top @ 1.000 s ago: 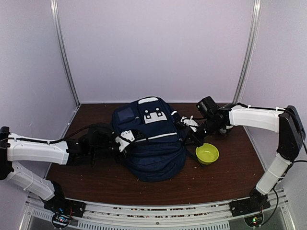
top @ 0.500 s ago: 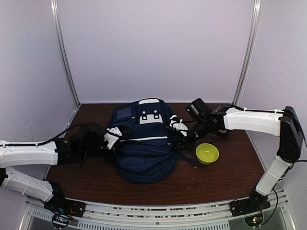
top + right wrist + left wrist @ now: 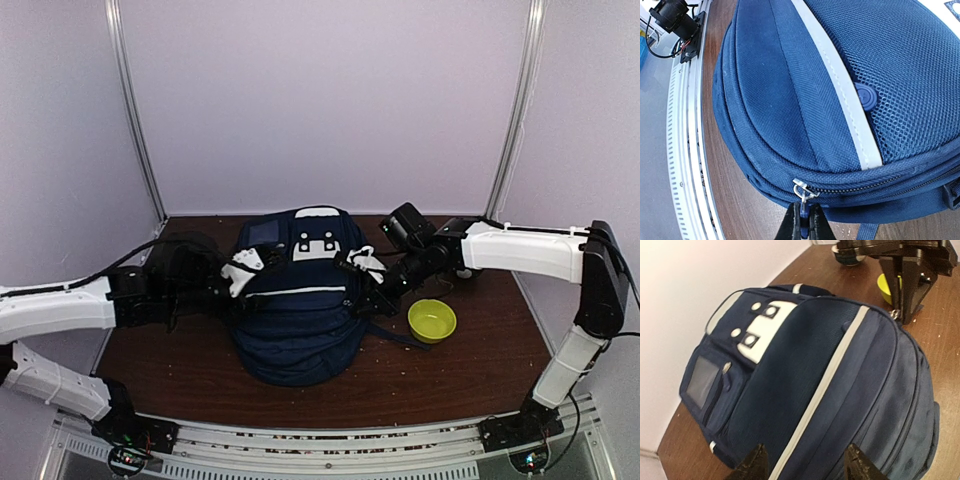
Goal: Pack the student bag
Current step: Zip the upper front pocket of the student bag, then hold the upper front pocket of the student bag, then zip the upper front pocket of the student bag.
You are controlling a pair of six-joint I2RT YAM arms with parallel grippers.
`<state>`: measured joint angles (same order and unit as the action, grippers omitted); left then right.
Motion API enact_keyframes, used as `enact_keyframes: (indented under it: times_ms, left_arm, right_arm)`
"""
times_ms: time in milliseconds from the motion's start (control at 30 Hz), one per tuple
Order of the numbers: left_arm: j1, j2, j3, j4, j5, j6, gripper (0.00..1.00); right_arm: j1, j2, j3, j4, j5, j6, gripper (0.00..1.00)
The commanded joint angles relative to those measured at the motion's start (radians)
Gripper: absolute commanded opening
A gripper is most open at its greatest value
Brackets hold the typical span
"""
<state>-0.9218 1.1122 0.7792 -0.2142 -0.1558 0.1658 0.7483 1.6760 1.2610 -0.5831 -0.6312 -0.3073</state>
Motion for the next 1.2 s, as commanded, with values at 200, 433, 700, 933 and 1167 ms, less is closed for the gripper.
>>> enact_keyframes:
  times_ms: [200, 433, 700, 933, 1167]
  left_arm:
    - [-0.069, 0.368, 0.19, 0.211, 0.143, 0.115, 0.52]
    - [-0.08, 0.412, 0.211, 0.232, 0.16, 0.106, 0.4]
    - [-0.08, 0.404, 0.193, 0.22, 0.113, 0.113, 0.06]
    - [-0.08, 0.385, 0.156, 0.248, 0.127, 0.084, 0.04]
    - [-0.08, 0.357, 0.138, 0.27, 0.083, 0.05, 0.19]
  right_arm:
    - [-0.01, 0.008, 0.013, -0.012, -0.048, 0.011, 0.0]
    - [-0.014, 0.017, 0.031, -0.016, -0.047, 0.015, 0.0]
    - [-0.094, 0.036, 0.029, -0.019, -0.021, 0.042, 0.0]
    - [-0.162, 0.103, 0.083, 0.001, 0.026, 0.077, 0.0]
    - [-0.173, 0.114, 0.106, 0.011, 0.018, 0.088, 0.03]
